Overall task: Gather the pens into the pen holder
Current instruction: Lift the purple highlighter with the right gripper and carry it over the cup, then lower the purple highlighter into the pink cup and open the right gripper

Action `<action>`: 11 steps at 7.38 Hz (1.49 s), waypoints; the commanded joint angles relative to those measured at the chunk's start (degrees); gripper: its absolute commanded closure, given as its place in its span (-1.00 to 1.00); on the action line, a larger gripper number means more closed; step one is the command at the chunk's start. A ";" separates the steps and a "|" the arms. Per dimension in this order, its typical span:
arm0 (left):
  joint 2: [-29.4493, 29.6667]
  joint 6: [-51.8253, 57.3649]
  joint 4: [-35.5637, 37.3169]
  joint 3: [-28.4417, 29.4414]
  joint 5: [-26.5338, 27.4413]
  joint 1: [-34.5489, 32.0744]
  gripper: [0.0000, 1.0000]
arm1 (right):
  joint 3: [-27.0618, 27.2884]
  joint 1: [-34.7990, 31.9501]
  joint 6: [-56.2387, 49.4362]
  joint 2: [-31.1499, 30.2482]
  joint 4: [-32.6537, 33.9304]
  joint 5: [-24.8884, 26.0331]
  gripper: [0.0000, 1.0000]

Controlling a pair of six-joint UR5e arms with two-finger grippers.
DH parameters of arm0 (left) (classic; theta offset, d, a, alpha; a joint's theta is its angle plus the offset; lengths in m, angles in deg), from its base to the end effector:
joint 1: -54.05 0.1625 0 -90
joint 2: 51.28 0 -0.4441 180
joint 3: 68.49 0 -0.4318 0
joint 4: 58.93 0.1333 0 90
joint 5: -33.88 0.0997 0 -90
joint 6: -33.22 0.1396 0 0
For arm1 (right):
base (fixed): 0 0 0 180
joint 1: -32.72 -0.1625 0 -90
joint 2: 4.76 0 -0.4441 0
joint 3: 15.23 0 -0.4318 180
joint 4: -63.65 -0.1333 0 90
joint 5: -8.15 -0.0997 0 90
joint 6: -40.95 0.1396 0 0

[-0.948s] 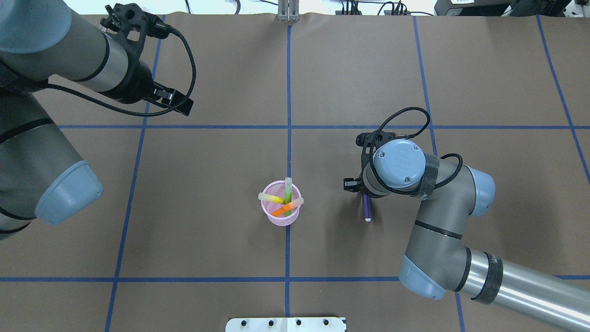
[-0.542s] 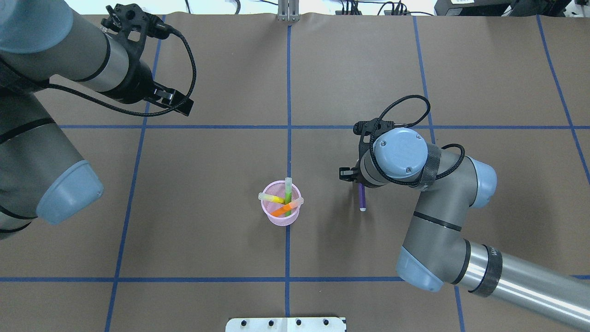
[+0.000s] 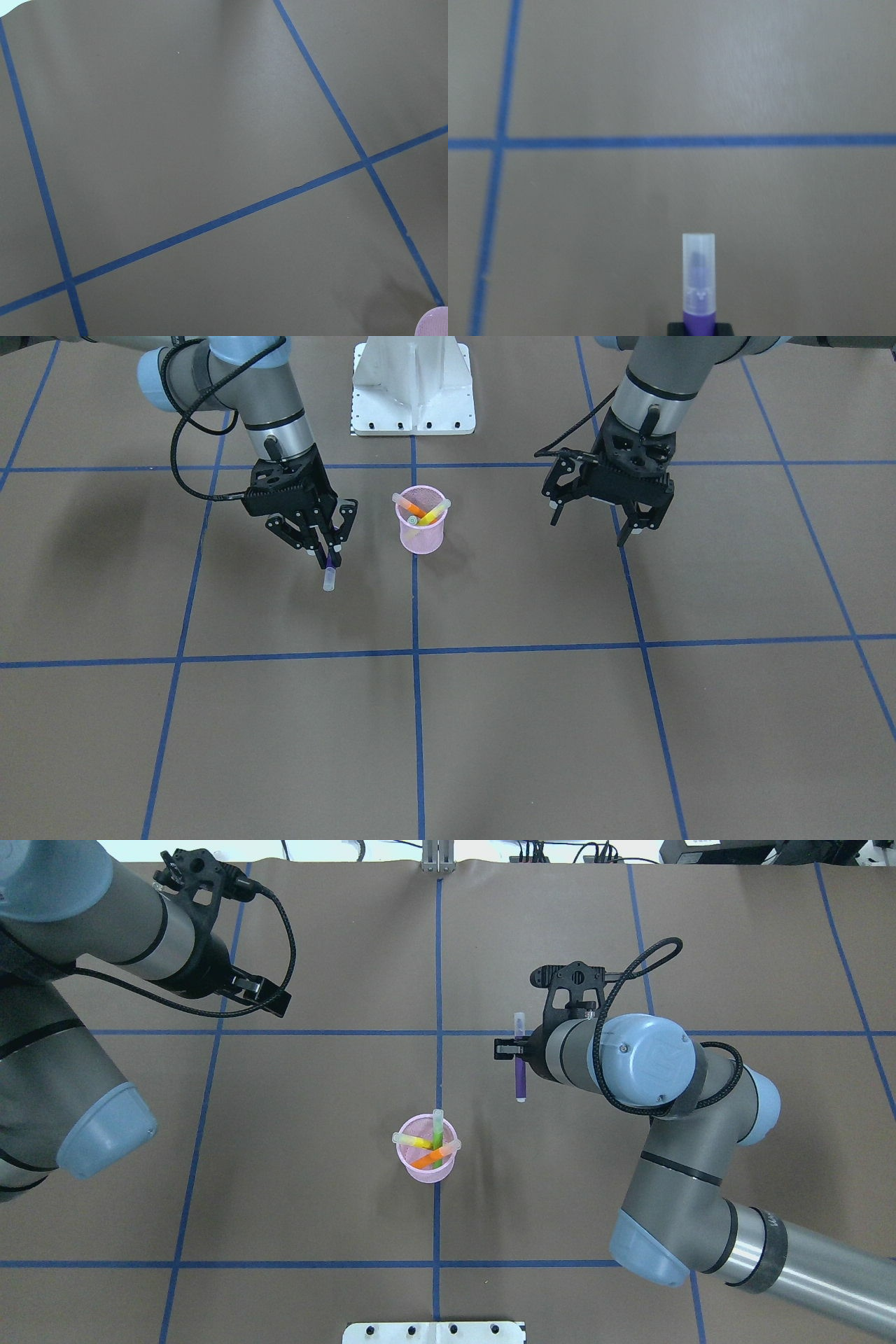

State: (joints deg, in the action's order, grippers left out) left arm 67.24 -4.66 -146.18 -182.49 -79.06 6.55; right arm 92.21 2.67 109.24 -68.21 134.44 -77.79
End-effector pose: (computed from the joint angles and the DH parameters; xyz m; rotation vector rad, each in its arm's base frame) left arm 0.3724 -0.5232 0.2170 0.4132 0.8403 0.2485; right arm -0.5155 -0.4637 0.2337 0.5391 -0.9655 0.1695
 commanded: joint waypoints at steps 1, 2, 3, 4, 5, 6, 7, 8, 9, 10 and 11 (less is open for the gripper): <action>-2.41 0.62 -0.29 0.19 0.00 -0.14 -1.00 | 0.75 2.52 -5.94 0.17 -7.67 10.82 1.00; -4.07 4.54 -0.55 0.10 -0.09 -0.31 -1.00 | 0.84 6.46 -8.15 0.70 -9.34 19.24 1.00; -5.04 6.40 -0.64 0.10 -0.18 -0.66 -1.00 | 0.93 9.54 -9.48 1.40 -9.71 24.80 1.00; -5.14 6.86 -0.64 0.53 -0.18 -0.75 -1.00 | 0.93 12.71 -10.97 2.45 -10.49 28.51 1.00; -5.75 6.60 -0.64 0.54 -0.27 -0.76 -1.00 | 0.49 18.04 -12.38 2.55 -12.15 33.86 1.00; -5.93 6.25 -0.64 0.63 -0.27 -0.76 -1.00 | 0.40 21.40 -13.70 2.64 -12.78 37.39 1.00; -5.93 6.07 -0.64 0.89 -0.27 -0.76 -1.00 | 0.14 24.14 -13.71 2.55 -12.79 40.73 1.00; -5.93 5.98 -0.64 0.89 -0.35 -0.76 -1.00 | -0.39 25.12 -13.71 2.55 -12.79 41.29 1.00; -5.93 5.98 -0.64 0.89 -0.35 -0.76 -1.00 | -0.74 25.56 -13.71 2.55 -12.79 41.29 1.00; -5.93 5.98 -0.64 0.89 -0.27 -0.76 -1.00 | -0.92 25.66 -13.71 2.55 -12.79 41.29 1.00; -6.02 5.98 -0.64 0.89 -0.27 -0.76 -1.00 | -1.44 25.66 -13.71 3.16 -12.79 41.29 1.00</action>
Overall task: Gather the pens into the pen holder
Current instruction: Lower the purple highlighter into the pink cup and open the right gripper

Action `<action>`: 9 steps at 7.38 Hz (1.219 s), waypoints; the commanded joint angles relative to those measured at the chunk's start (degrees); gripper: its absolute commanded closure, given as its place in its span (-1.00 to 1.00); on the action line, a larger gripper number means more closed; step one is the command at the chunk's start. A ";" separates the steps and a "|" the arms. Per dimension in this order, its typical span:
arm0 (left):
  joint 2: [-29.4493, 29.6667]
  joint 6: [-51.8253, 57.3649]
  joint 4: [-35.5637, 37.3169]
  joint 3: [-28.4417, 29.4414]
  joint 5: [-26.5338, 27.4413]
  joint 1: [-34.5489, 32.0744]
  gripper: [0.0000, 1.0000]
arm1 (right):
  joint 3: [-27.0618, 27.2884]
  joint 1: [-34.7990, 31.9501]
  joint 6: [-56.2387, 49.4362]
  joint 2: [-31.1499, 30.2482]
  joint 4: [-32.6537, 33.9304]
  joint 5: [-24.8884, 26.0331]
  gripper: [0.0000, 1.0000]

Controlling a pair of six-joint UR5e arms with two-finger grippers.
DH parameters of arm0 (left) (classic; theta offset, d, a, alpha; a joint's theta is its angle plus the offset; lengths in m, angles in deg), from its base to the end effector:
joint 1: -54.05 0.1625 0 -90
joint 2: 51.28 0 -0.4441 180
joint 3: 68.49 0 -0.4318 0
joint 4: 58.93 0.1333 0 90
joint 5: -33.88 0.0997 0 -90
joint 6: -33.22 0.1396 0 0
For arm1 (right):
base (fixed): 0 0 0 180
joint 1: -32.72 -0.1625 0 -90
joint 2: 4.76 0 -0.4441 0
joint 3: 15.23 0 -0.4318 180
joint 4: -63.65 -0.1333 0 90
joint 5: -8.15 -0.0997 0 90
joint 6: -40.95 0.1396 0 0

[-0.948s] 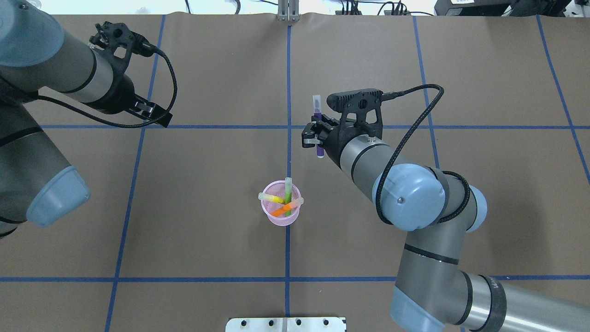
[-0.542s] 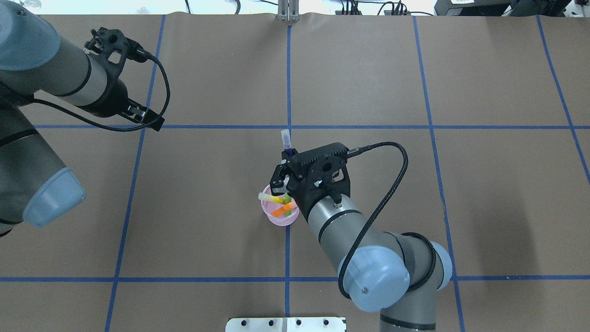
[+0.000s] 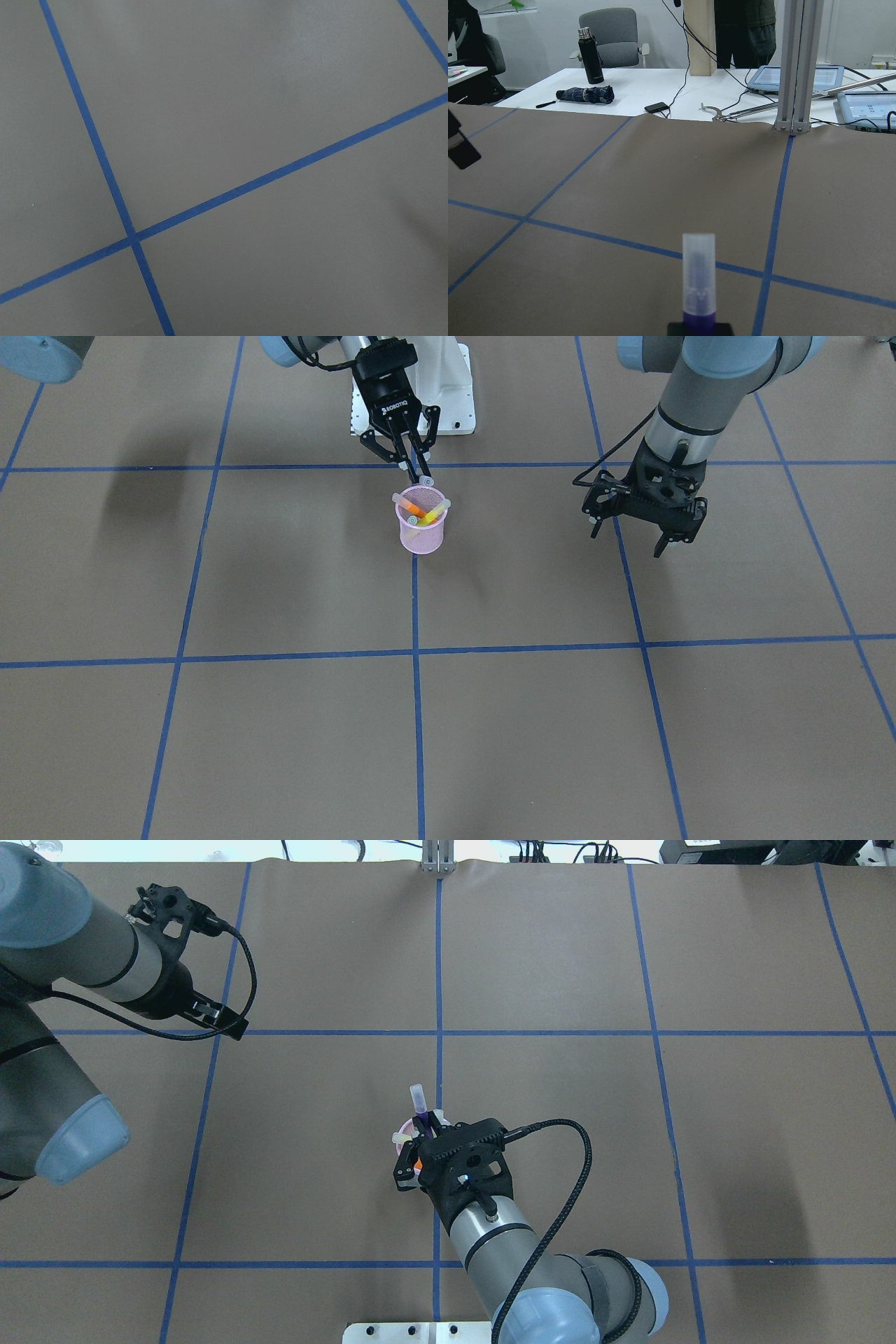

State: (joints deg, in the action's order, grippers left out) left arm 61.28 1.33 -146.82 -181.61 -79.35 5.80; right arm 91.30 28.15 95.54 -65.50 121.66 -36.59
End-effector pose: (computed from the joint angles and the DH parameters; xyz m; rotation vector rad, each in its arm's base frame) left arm 0.3629 -0.5241 0.2879 0.3704 0.7606 0.3158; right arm -0.6148 -0.2823 0.1638 1.0453 -0.9639 0.0912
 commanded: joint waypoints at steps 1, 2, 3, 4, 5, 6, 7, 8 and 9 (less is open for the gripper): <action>-0.06 -0.01 0.00 0.01 -0.06 0.00 -1.00 | -1.49 0.18 -0.10 1.32 -0.01 0.26 1.00; 0.03 -0.01 0.00 0.01 0.03 0.00 -1.00 | -2.46 0.09 -0.10 2.29 0.08 0.87 1.00; -0.06 -0.01 0.00 0.01 -0.06 0.00 -1.00 | -3.08 -0.43 -0.18 2.65 -0.01 0.88 1.00; 0.03 -0.01 0.00 0.01 -0.06 0.00 -1.00 | -3.17 -0.96 -1.58 2.74 -0.01 0.88 1.00; 0.03 -0.01 0.00 0.01 -0.06 0.00 -1.00 | -3.34 -1.57 -1.94 2.74 -0.01 0.62 1.00; -0.06 -0.01 0.00 -0.08 -0.06 0.00 -1.00 | -3.87 -1.84 -1.94 2.74 -0.01 0.44 1.00; -0.06 -0.01 0.00 -0.08 -0.06 0.00 -1.00 | -4.13 -2.01 -1.94 2.74 -0.09 0.44 1.00; -0.06 -0.01 0.00 -0.08 -0.06 0.00 -1.00 | -4.31 -2.10 -1.94 2.74 -0.09 0.44 1.00; -0.06 -0.01 0.00 -0.08 -0.06 0.00 -1.00 | -4.57 -2.10 -1.94 2.74 -0.09 0.35 1.00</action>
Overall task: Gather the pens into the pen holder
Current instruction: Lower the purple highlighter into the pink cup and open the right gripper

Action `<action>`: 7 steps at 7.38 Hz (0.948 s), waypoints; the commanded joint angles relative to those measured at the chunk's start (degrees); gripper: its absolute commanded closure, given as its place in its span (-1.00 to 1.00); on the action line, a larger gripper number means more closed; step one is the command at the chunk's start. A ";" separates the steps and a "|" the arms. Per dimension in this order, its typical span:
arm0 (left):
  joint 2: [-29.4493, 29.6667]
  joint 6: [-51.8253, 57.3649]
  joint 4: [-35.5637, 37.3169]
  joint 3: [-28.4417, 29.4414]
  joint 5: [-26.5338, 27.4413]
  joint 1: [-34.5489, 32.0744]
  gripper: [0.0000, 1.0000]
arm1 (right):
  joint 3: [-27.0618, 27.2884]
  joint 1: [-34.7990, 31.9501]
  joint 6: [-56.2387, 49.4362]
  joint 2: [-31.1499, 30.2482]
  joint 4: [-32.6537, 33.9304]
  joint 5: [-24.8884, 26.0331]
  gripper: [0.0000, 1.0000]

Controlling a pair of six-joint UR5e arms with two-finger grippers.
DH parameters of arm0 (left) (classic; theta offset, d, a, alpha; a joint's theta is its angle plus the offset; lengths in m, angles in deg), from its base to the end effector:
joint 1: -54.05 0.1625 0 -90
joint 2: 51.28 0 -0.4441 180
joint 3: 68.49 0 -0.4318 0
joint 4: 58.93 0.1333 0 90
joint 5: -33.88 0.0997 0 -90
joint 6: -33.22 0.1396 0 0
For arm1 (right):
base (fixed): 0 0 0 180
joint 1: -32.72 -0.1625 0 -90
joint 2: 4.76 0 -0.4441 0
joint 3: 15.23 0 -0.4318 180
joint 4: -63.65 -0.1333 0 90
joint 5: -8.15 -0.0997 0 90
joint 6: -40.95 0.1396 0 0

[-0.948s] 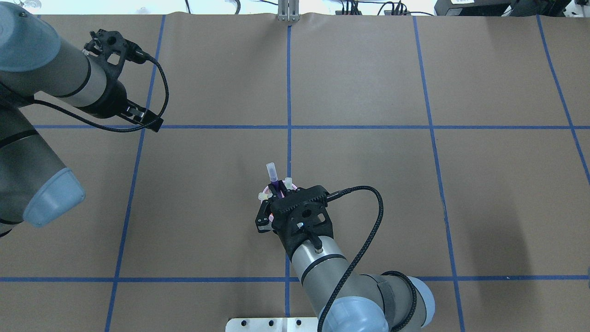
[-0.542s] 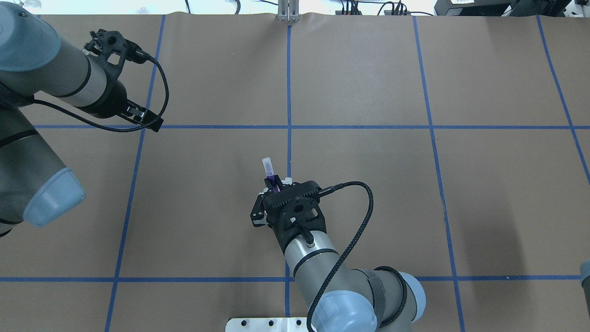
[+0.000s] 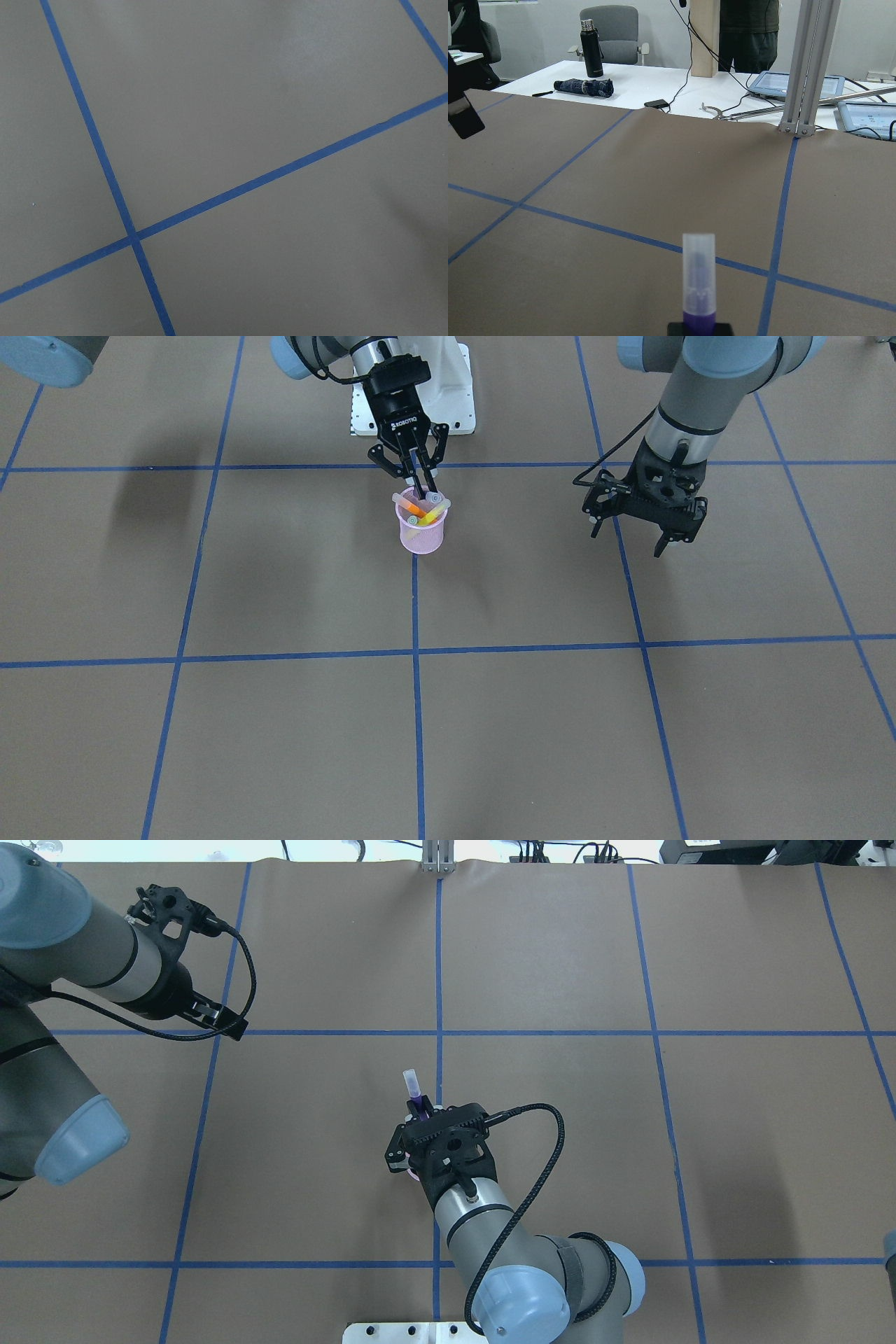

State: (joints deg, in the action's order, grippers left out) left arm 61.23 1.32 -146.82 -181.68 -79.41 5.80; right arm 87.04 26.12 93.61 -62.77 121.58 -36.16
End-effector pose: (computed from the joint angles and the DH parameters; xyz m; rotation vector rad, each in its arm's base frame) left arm 0.3627 -0.5237 0.2879 0.3700 0.7616 0.3161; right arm -0.6316 -0.3078 0.1640 1.0792 -0.9004 0.0854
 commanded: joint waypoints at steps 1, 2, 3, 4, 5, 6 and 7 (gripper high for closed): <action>0.08 0.00 0.00 -0.01 0.00 0.00 -1.00 | -0.32 0.01 -0.01 0.00 -0.01 -0.08 1.00; -0.01 0.00 0.00 -0.01 0.00 0.00 -1.00 | -0.40 0.01 0.08 0.09 -0.01 -0.08 0.96; -0.01 0.00 0.00 -0.01 0.00 0.00 -1.00 | -0.93 0.01 0.25 0.35 -0.01 0.01 0.94; -0.01 0.00 0.00 -0.01 0.00 0.00 -1.00 | -1.54 0.01 0.25 0.79 -0.01 0.01 0.88; -0.01 0.00 0.00 -0.01 0.00 0.00 -1.00 | -1.81 0.10 0.25 0.80 -0.27 0.01 0.66; -0.01 0.00 0.00 -0.01 0.00 0.00 -1.00 | -1.81 0.10 0.43 0.88 -0.28 0.10 0.12; -0.01 0.00 0.00 -0.01 -0.09 0.00 -1.00 | -1.81 0.19 0.69 0.88 -0.28 0.19 -0.88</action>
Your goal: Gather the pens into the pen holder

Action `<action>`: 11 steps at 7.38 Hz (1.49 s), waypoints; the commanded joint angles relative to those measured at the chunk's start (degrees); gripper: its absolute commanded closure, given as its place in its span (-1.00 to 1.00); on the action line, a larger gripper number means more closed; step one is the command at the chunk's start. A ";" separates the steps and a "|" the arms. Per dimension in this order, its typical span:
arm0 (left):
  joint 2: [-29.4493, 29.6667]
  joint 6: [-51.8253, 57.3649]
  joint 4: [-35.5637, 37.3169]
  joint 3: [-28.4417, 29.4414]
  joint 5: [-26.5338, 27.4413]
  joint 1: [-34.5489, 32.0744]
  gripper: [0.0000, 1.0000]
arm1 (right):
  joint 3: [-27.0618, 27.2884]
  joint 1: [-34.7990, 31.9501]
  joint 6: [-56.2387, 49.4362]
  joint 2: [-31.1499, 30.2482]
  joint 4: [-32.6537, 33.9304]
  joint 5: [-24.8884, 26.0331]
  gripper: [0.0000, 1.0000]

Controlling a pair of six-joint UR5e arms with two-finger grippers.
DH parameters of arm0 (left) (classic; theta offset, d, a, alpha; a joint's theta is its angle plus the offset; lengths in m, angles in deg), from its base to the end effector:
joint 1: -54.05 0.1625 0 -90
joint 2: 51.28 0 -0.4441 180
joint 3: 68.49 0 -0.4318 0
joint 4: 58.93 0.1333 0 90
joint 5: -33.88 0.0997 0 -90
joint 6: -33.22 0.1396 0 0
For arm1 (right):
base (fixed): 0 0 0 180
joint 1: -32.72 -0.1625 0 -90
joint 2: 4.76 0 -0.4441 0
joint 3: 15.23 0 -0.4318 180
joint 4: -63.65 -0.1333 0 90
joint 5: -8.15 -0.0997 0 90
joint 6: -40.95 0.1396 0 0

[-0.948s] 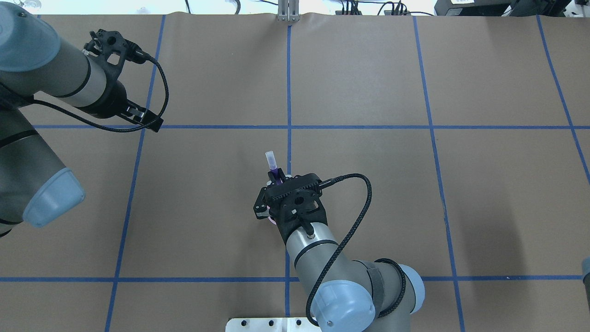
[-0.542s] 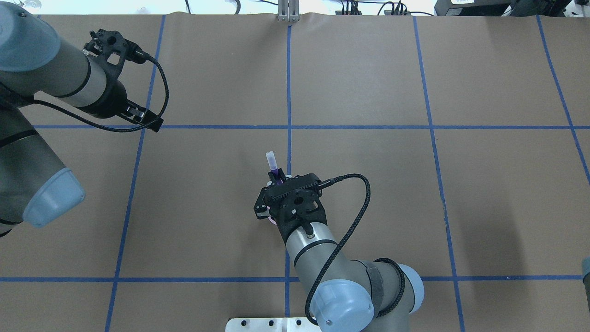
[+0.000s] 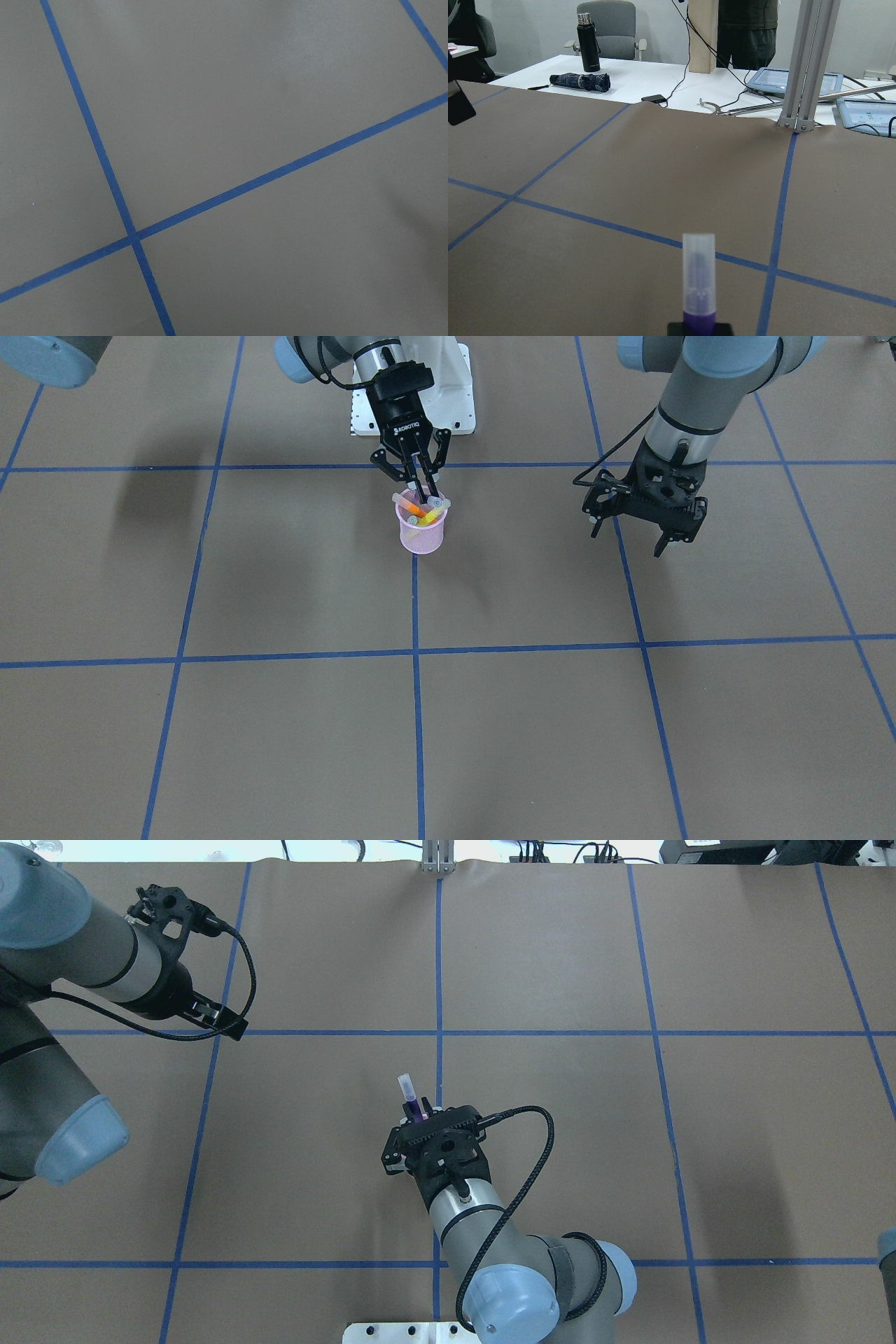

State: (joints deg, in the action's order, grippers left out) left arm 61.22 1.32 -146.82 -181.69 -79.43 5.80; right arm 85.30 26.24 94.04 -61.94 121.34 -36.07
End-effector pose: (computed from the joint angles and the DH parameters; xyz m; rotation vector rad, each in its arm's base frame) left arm 0.3627 -0.5236 0.2879 0.3698 0.7619 0.3163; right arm -0.6431 -0.3079 0.1668 1.0743 -0.8942 0.0853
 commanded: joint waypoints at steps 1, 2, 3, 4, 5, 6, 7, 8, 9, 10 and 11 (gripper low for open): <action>0.00 0.00 0.00 -0.09 0.02 0.00 -1.00 | 0.02 0.07 1.04 0.49 -0.13 0.10 -0.97; 0.00 -0.26 0.00 -0.09 0.02 0.00 -1.00 | 0.19 0.07 1.14 0.67 -0.04 0.01 -0.97; 0.00 -0.44 0.00 -0.09 -0.07 0.00 -1.00 | 0.37 -0.02 1.14 0.85 -0.13 -0.08 -0.97; 0.09 -0.44 0.00 -0.18 -0.07 0.00 -1.00 | 1.07 -0.02 1.05 0.94 -0.13 -0.17 -0.97; 0.00 -0.44 0.00 -0.26 -0.07 0.00 -1.00 | 2.81 -0.89 0.88 1.20 -0.13 -2.86 -0.97; 0.00 -0.44 0.00 -0.26 -0.07 0.00 -1.00 | 3.88 -3.42 0.96 1.20 0.05 -8.63 -0.97; 0.00 -0.53 0.00 -0.18 -0.07 0.00 -1.00 | 3.89 -7.27 1.22 1.29 0.14 -14.61 -0.97; -0.09 -1.66 0.00 -0.18 0.02 0.00 -1.00 | 3.71 -12.19 1.84 0.59 0.40 -21.80 -0.98; -0.44 -3.76 0.00 -0.09 0.02 0.00 -1.00 | 3.71 -18.32 4.54 -0.20 4.23 -31.36 -0.99; -1.31 -3.78 -0.09 -0.09 0.02 0.09 -1.00 | 3.80 -24.83 5.61 -0.12 10.62 -41.03 -0.99; -1.67 -3.87 0.00 -0.44 0.28 0.00 -1.00 | 3.71 -31.94 5.62 -0.38 17.21 -52.61 -0.99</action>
State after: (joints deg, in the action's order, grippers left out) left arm 60.15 -2.19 -146.86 -181.87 -79.35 5.82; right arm 89.04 2.86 98.96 -62.03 130.93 -75.11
